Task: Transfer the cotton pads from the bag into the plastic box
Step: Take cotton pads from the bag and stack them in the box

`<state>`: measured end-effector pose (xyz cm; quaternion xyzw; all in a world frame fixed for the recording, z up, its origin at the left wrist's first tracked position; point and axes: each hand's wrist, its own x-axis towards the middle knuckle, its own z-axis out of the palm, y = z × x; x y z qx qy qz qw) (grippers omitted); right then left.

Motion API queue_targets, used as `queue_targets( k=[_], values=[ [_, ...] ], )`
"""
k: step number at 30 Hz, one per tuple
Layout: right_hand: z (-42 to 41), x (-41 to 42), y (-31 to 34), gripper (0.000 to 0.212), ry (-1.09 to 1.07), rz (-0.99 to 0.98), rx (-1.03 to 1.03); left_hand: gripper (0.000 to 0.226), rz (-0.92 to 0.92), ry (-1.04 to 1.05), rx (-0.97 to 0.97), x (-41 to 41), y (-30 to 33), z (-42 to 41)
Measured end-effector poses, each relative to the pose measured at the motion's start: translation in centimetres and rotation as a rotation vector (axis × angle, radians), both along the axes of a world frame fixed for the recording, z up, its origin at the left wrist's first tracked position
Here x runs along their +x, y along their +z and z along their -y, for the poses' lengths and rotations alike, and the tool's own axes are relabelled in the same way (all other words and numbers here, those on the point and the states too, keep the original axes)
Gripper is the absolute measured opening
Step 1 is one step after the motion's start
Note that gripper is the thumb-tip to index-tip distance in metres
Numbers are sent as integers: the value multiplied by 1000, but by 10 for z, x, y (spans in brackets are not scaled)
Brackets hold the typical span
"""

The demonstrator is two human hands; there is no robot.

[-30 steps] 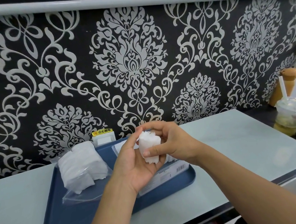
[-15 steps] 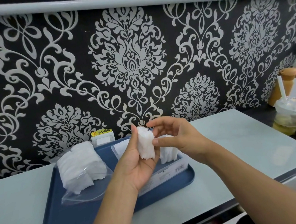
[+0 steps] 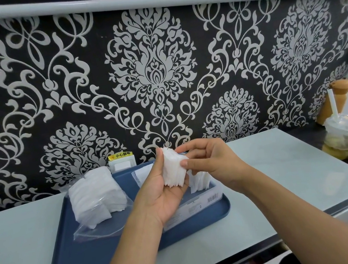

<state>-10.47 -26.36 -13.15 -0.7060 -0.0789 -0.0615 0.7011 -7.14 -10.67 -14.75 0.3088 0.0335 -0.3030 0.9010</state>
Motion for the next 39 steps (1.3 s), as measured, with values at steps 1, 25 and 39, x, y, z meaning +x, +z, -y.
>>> queue_targets(
  k=[1, 25, 39],
  values=[
    [0, 0, 0, 31, 6, -2, 1, 51, 2, -2, -3, 0, 0, 0],
    [-8, -1, 2, 48, 53, -25, -6, 47, -13, 65, 17, 0, 2, 1],
    [-12, -1, 0, 43, -8, -20, -29, 45, -35, 103, 32, -2, 3, 5]
  ],
)
